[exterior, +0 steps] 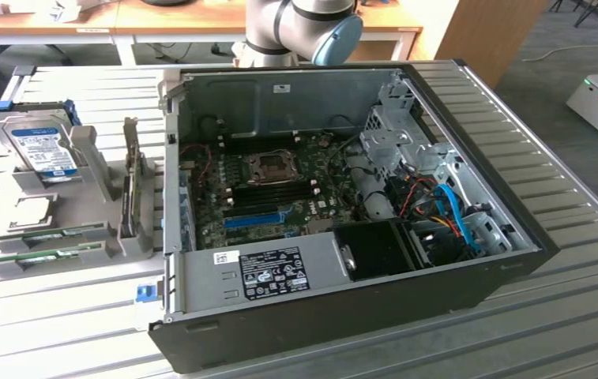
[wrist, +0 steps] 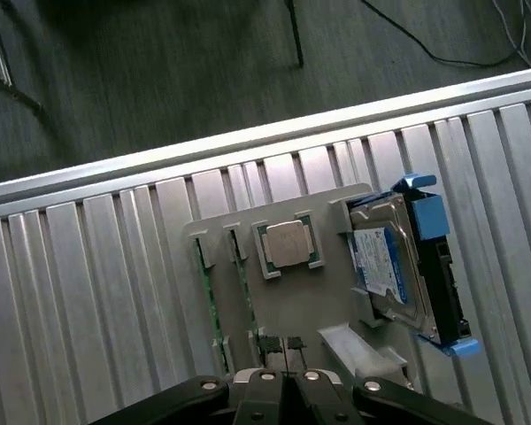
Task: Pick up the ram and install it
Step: 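Pick up the ram and move it above insertion slot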
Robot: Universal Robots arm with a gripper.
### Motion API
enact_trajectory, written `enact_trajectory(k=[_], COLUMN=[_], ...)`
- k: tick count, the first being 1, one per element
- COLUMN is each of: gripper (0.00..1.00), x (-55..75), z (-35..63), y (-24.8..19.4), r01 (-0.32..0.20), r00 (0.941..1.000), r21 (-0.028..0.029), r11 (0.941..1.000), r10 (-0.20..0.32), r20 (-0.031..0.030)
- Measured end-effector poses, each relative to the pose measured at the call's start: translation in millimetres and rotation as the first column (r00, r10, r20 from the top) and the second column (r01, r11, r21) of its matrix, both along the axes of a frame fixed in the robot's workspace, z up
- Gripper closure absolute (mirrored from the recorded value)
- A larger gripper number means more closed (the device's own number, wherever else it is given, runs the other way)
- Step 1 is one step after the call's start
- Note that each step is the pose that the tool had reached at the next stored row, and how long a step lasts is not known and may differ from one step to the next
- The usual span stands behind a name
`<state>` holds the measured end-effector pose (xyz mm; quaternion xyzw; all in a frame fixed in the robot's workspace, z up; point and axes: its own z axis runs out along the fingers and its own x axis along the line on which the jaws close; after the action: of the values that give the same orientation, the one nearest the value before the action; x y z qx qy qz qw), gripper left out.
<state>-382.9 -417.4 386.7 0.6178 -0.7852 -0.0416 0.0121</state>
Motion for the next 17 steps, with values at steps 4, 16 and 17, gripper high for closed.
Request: enact_trajectory(k=[4,16,17], gripper=[0.90,0.90,0.90], x=[0.0,0.0,0.0], z=[0.0,0.0,0.0], y=[0.0,0.0,0.0], r01=[-0.052,-0.202,-0.213], r00=[0.9986,0.9793,0.9770], r21=[0.0021,0.0115,0.0125], r11=[0.9986,0.9792,0.9769], r10=[0.052,0.202,0.213], r20=[0.0001,0.0015,0.0017])
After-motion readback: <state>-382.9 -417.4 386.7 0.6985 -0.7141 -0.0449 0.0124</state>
